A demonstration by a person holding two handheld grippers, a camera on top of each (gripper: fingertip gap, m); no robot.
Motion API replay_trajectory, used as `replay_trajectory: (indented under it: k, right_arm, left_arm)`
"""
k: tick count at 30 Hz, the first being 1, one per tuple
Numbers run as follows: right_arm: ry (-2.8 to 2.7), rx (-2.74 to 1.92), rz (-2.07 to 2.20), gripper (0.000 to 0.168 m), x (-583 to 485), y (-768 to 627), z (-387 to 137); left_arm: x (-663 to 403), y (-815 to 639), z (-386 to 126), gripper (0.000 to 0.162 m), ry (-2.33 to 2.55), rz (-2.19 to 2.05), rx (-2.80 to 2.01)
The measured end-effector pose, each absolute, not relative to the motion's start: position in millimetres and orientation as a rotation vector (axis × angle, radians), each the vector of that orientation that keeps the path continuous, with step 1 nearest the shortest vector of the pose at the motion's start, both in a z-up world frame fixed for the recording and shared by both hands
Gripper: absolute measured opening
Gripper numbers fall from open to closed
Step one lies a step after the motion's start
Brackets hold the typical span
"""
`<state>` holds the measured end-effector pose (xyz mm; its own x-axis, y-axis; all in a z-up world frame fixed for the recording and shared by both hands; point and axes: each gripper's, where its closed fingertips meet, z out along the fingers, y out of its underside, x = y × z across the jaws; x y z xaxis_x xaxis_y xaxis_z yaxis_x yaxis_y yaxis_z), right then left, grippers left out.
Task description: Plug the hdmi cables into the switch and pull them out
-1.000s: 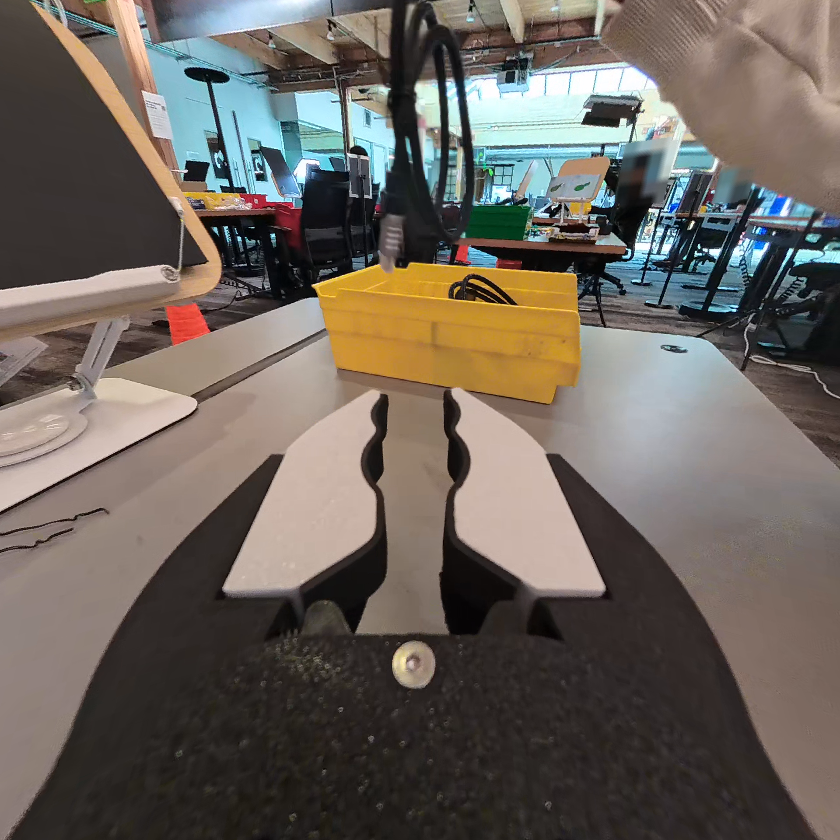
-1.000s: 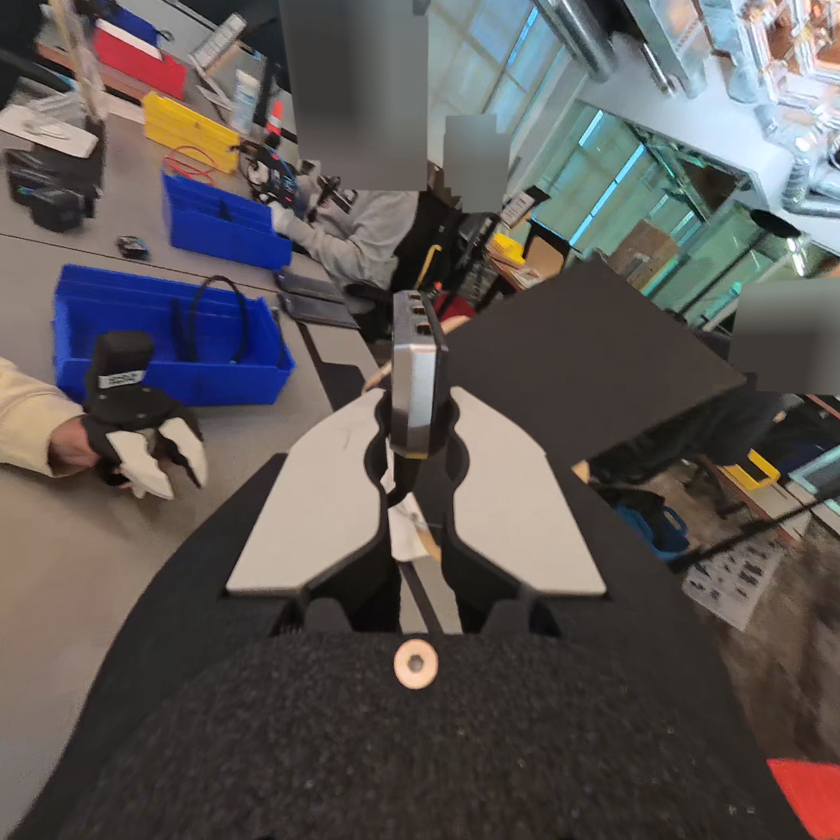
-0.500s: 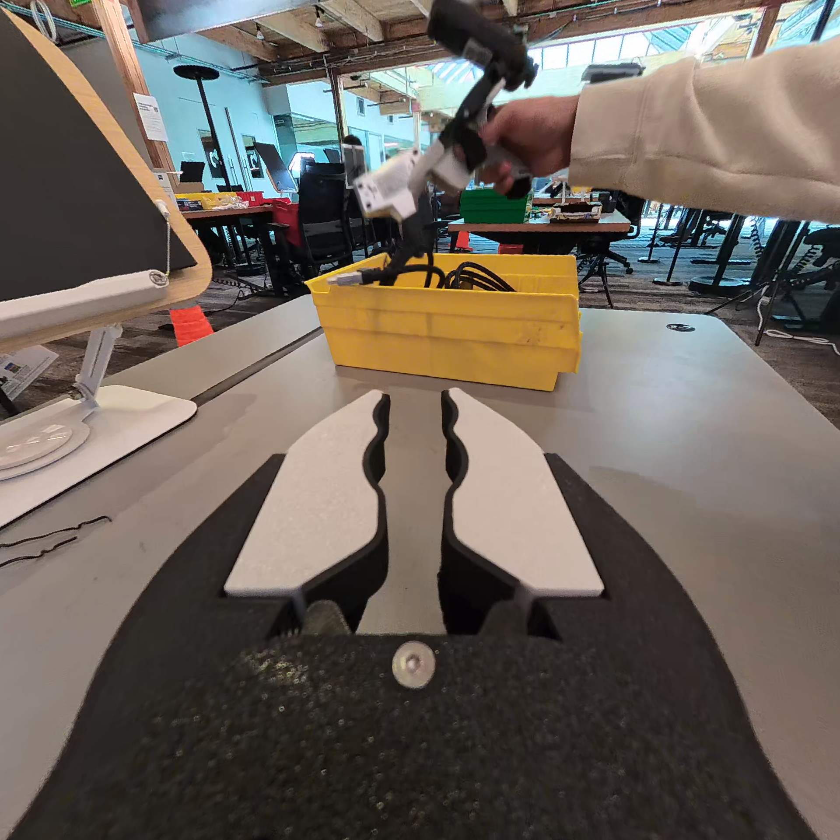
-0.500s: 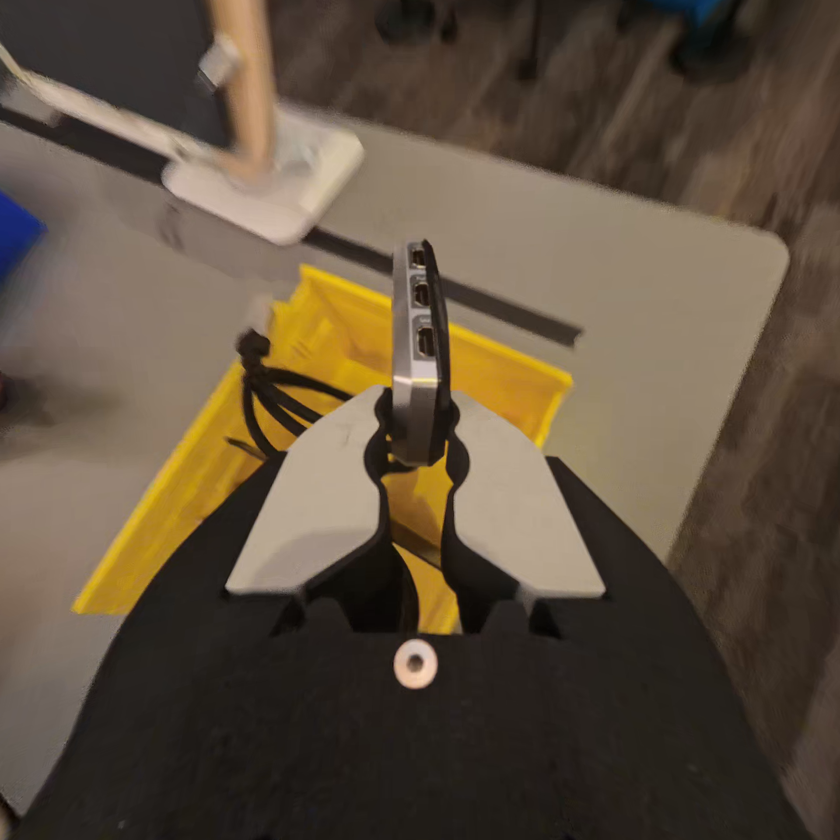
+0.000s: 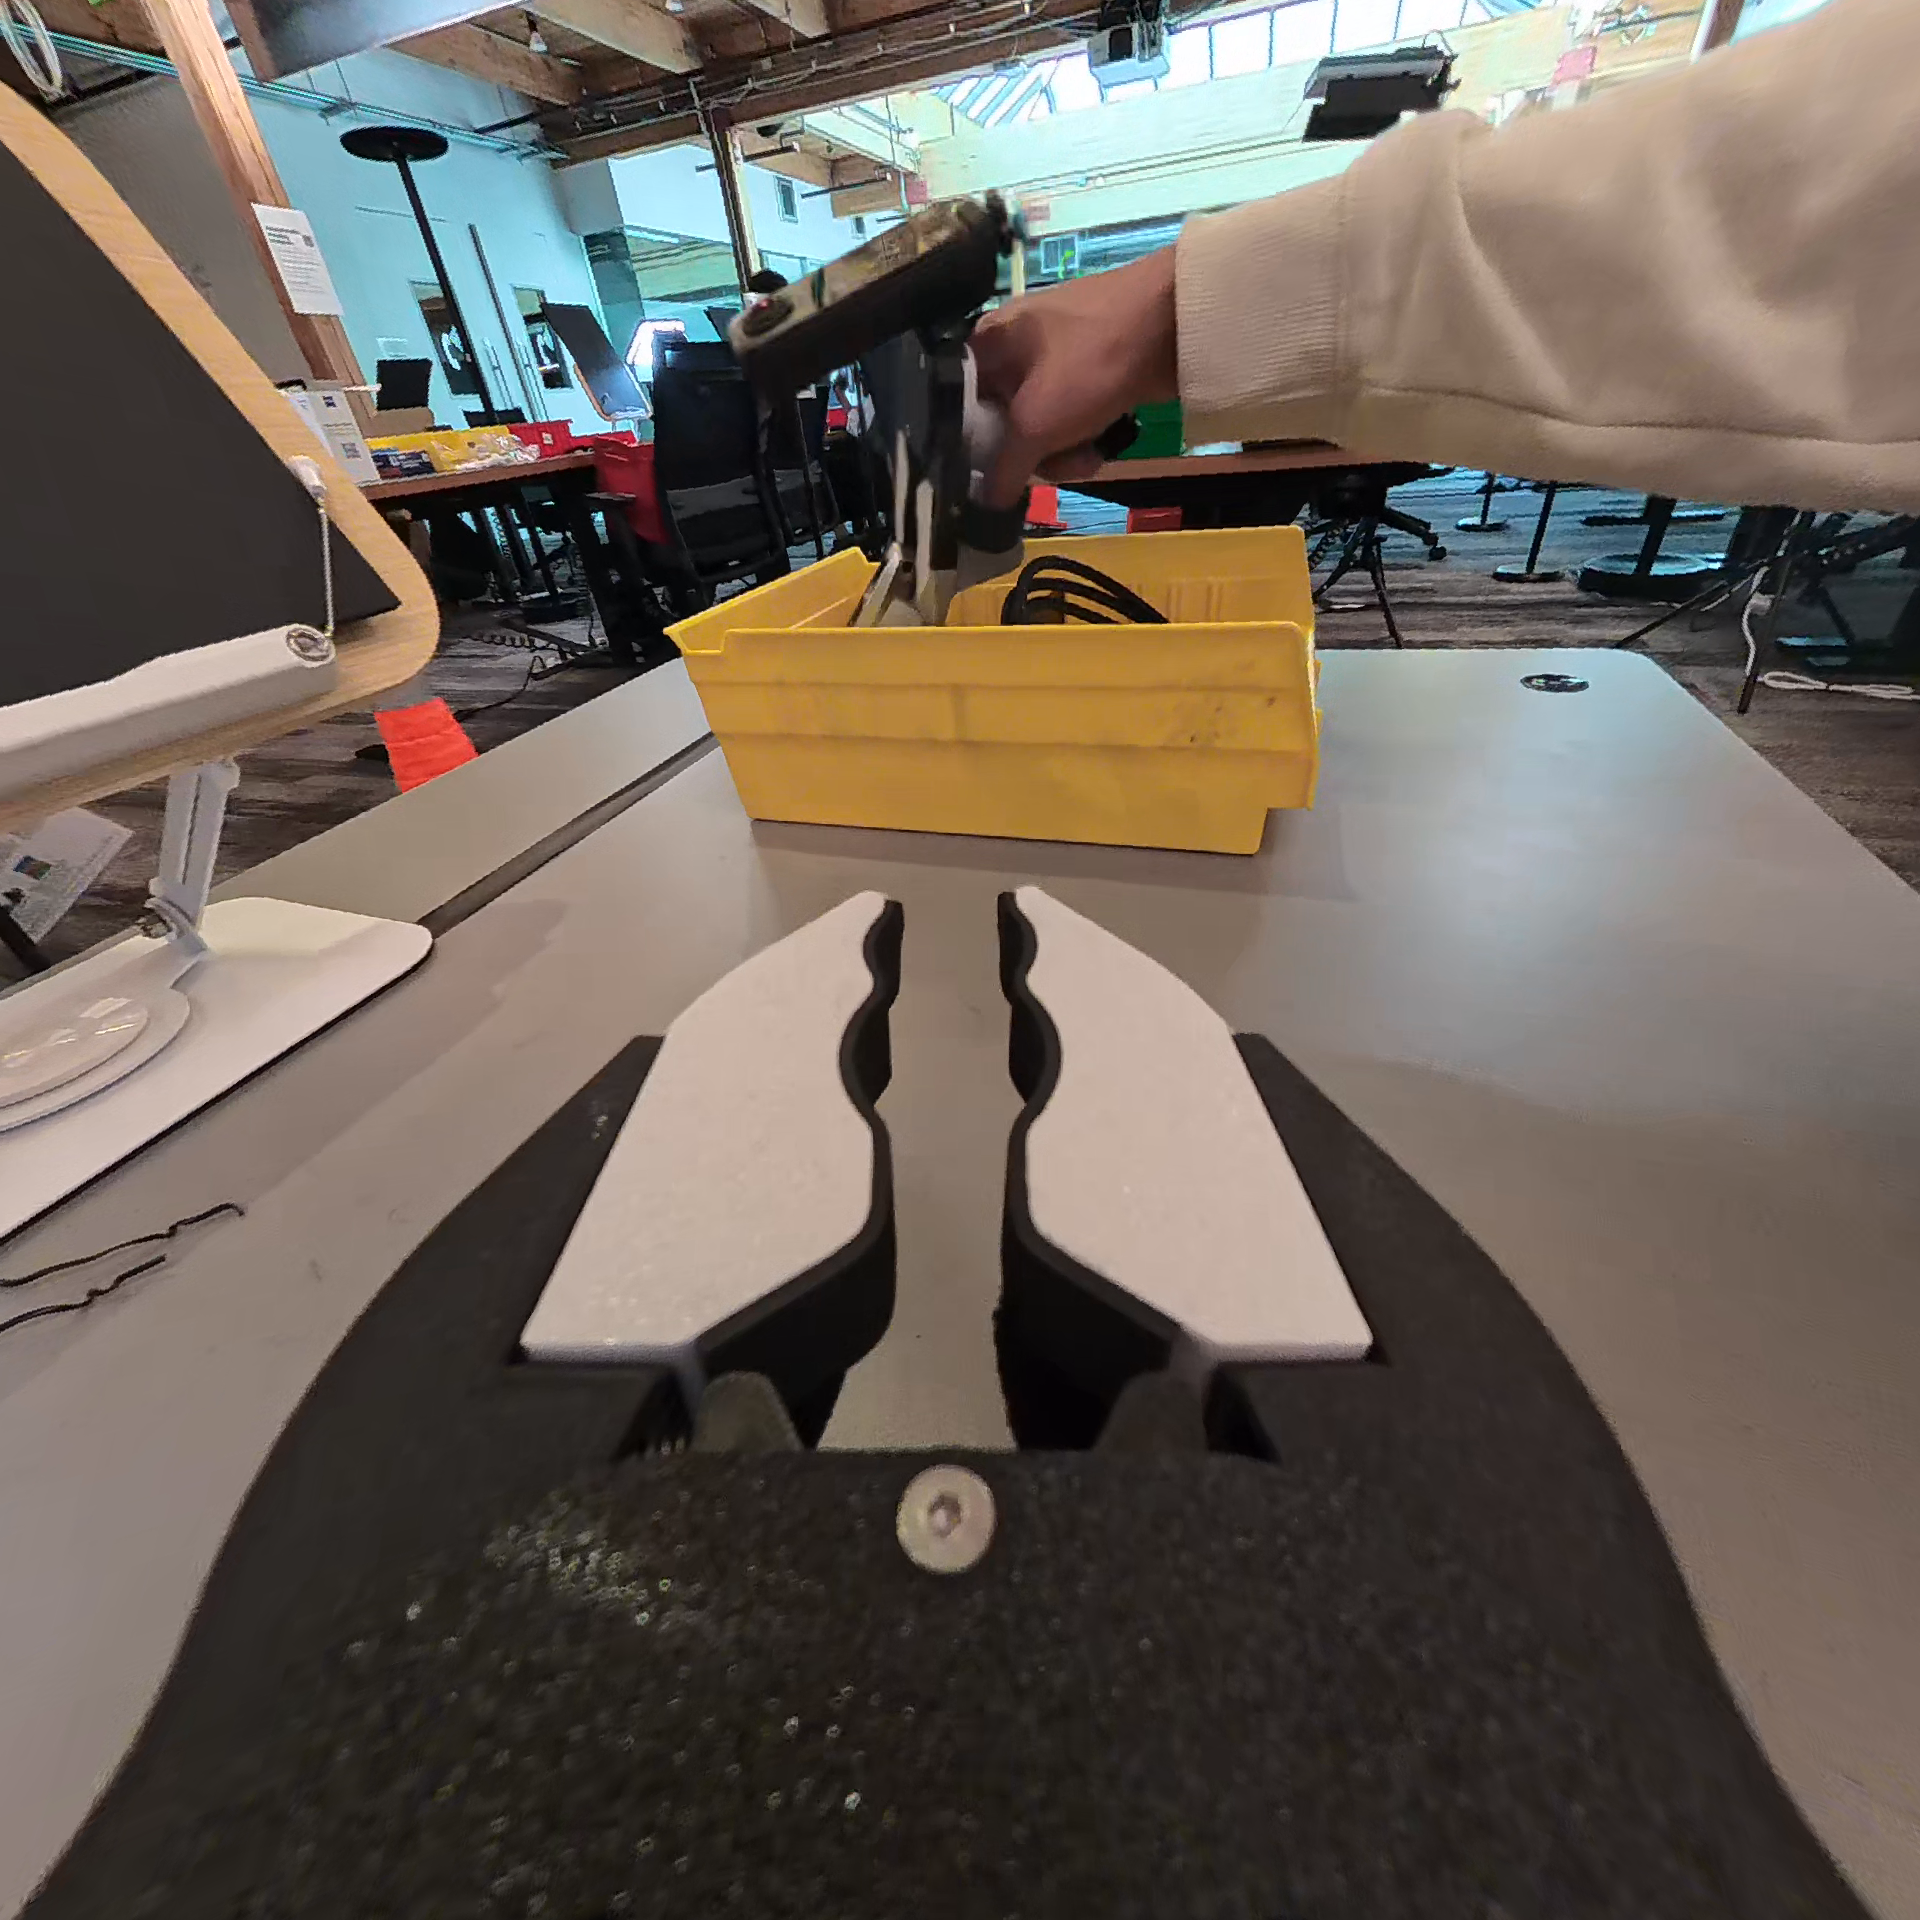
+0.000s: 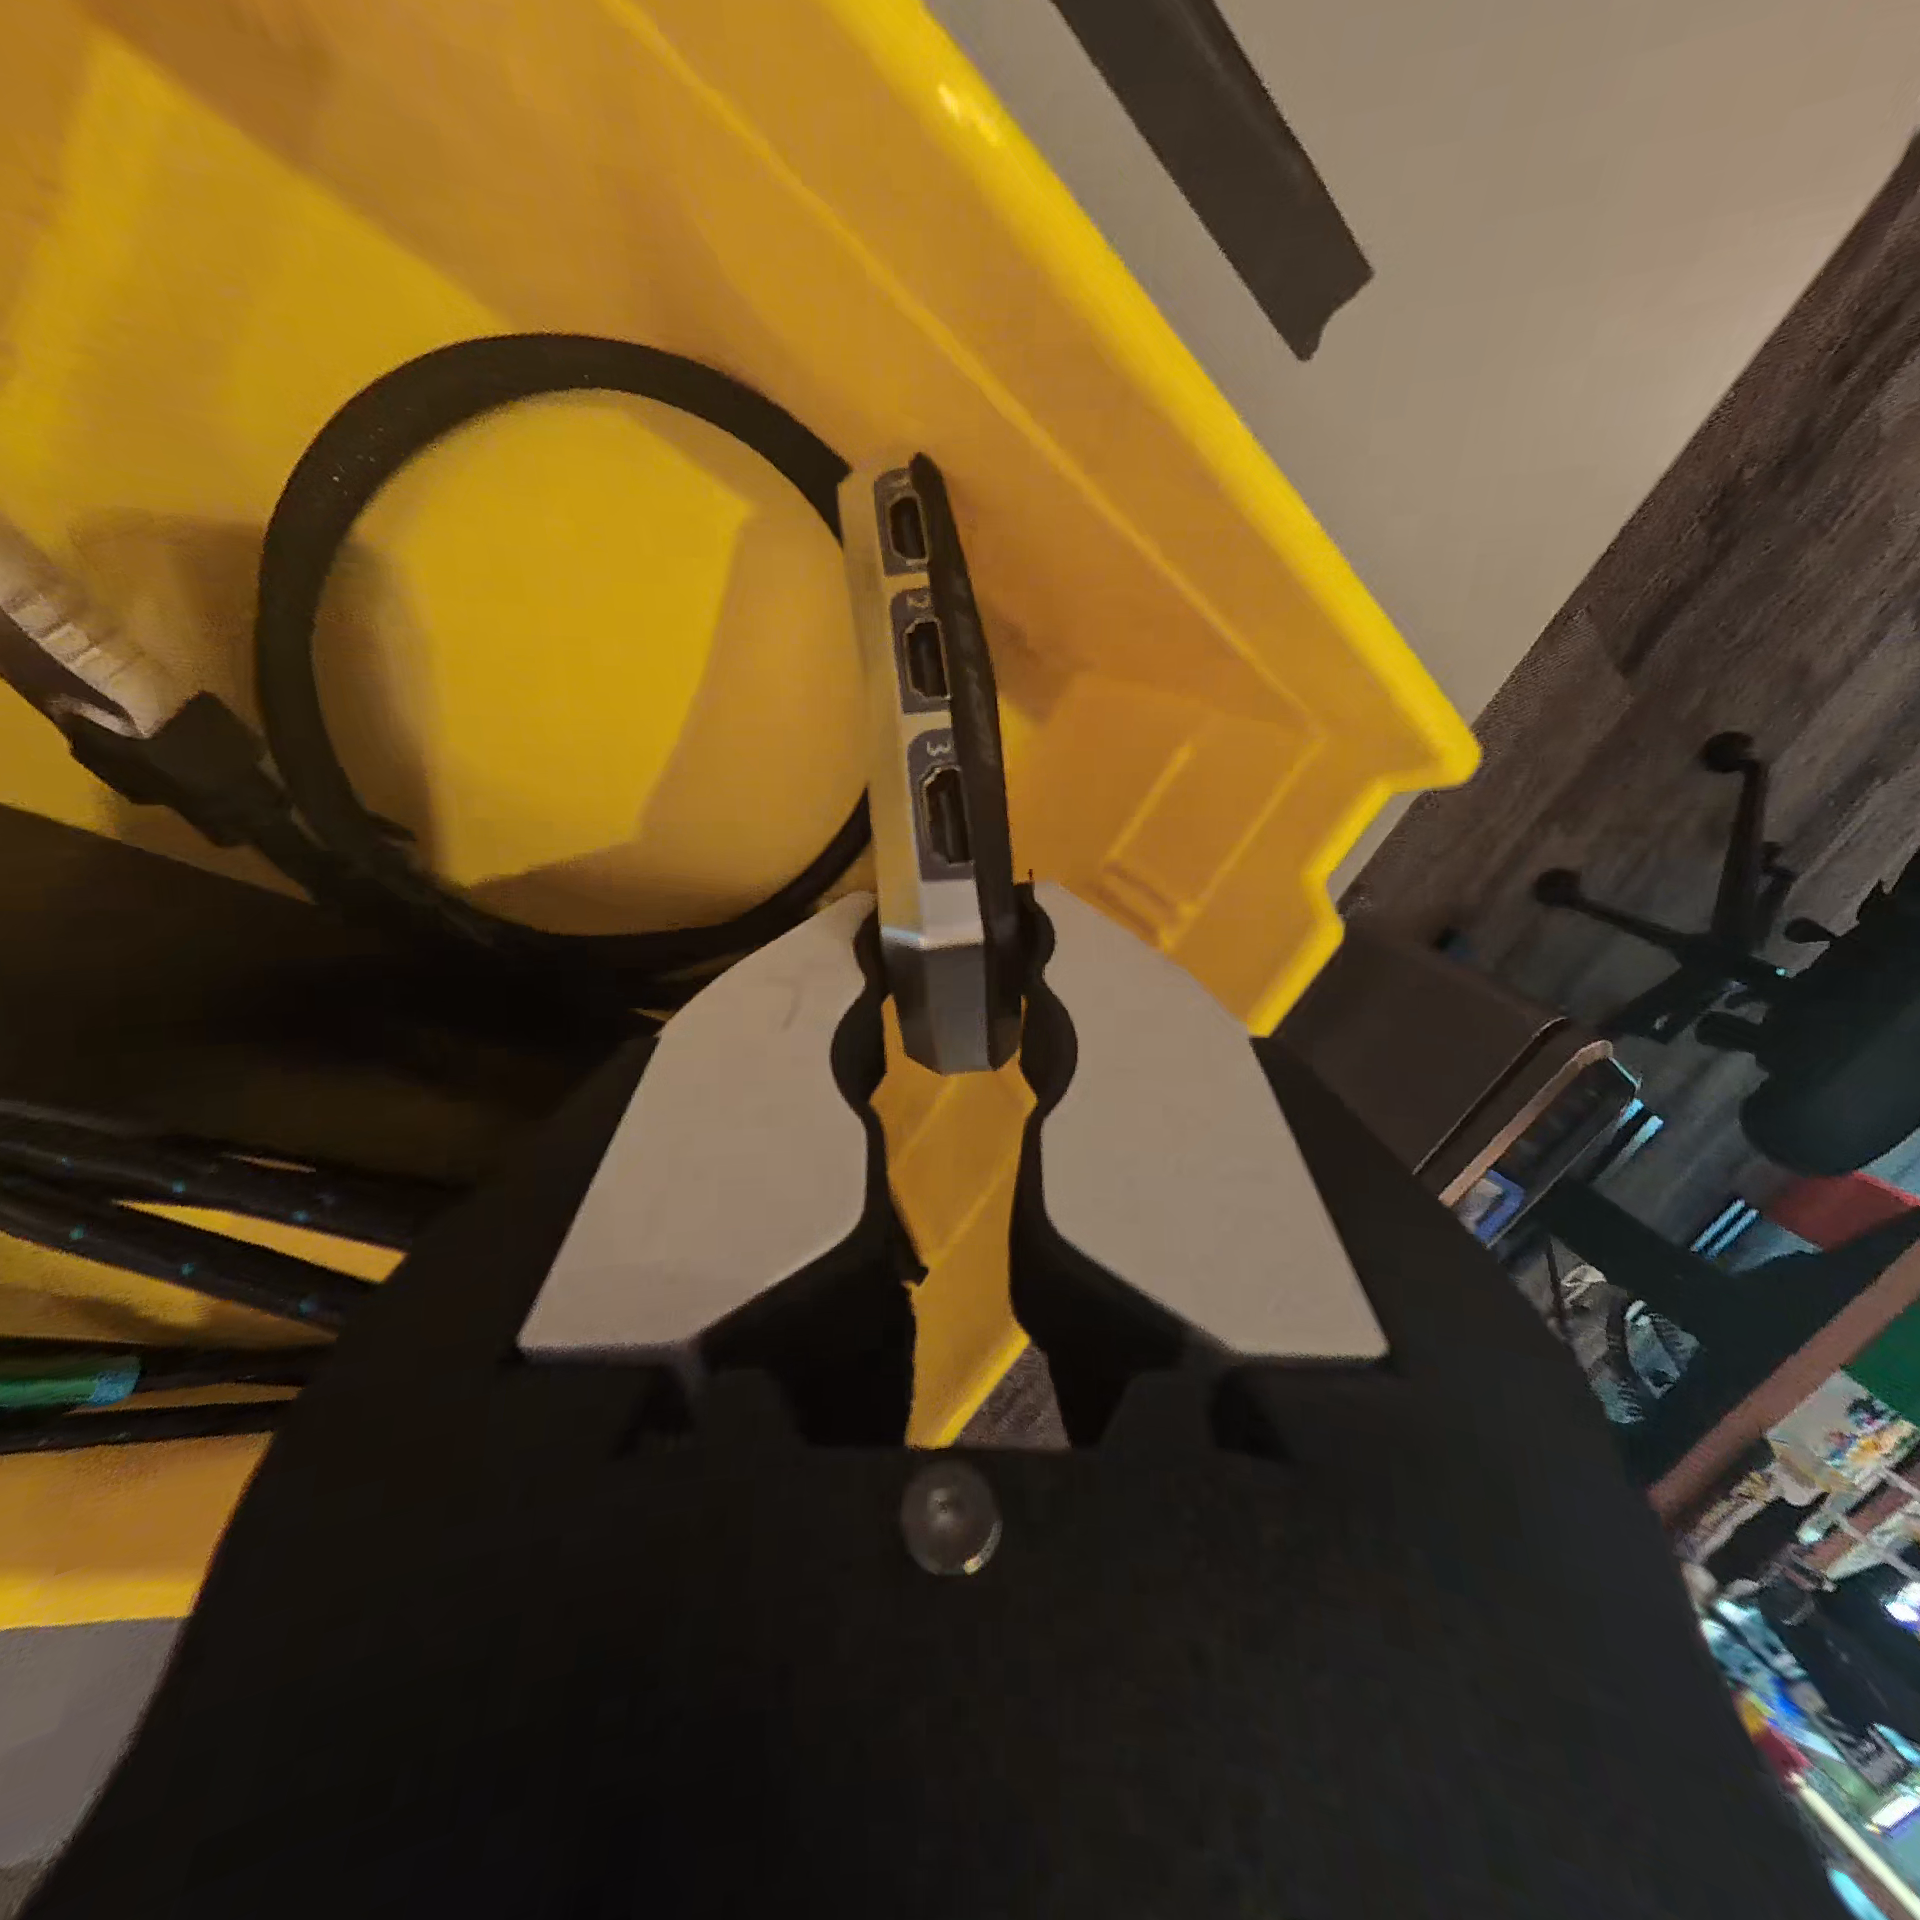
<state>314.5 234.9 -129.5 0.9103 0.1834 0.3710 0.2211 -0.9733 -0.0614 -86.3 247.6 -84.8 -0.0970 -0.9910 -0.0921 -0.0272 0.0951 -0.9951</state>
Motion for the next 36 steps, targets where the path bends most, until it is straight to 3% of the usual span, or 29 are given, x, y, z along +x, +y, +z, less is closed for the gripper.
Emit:
replay_trajectory:
  k: [5, 7, 9, 11, 18, 21, 25, 27, 30, 36]
  right_arm:
    - [-0.360, -2.979, -0.638, 0.032, 322.8, 239.0, -126.8]
    - [-0.400, -2.940, -0.690, 0.048, 323.9, 238.3, -118.1]
    - [-0.398, -2.846, -0.706, 0.047, 318.7, 240.4, -99.7]
    - [-0.344, -2.746, -0.721, 0.060, 313.3, 238.0, -72.3]
    - [-0.150, -2.173, -0.657, 0.050, 228.7, 173.5, 42.6]
    - [-0.198, -2.026, -0.207, 0.045, 128.0, 136.5, 21.5]
    - [-0.285, -1.904, 0.286, 0.053, -2.3, 92.9, -54.5]
    - [-0.180, -1.831, 0.388, 0.047, -27.8, 80.0, -80.5]
    - [-0.015, -1.845, 0.298, 0.068, 3.9, 71.1, -89.5]
    - [0.174, -1.954, -0.328, 0.101, 230.5, 77.8, -37.7]
  left_arm:
    - [-86.6, 249.2, -84.0, 0.019, 1.332, -1.191, -1.120]
    - [-86.8, 251.3, -83.2, 0.023, 1.318, -1.196, -1.130]
    - [-87.0, 253.0, -82.7, 0.024, 1.308, -1.203, -1.138]
    - [-87.1, 254.0, -82.3, 0.026, 1.301, -1.205, -1.143]
    - [-85.9, 251.9, -84.2, 0.028, 1.319, -1.186, -1.138]
    - [-84.7, 249.6, -86.1, 0.028, 1.336, -1.165, -1.131]
    - [-83.6, 247.1, -88.2, 0.028, 1.356, -1.143, -1.122]
    - [-83.5, 246.8, -88.3, 0.028, 1.359, -1.143, -1.121]
    - [-83.5, 247.3, -88.0, 0.028, 1.356, -1.150, -1.125]
    - [-83.4, 247.2, -88.2, 0.027, 1.357, -1.151, -1.128]
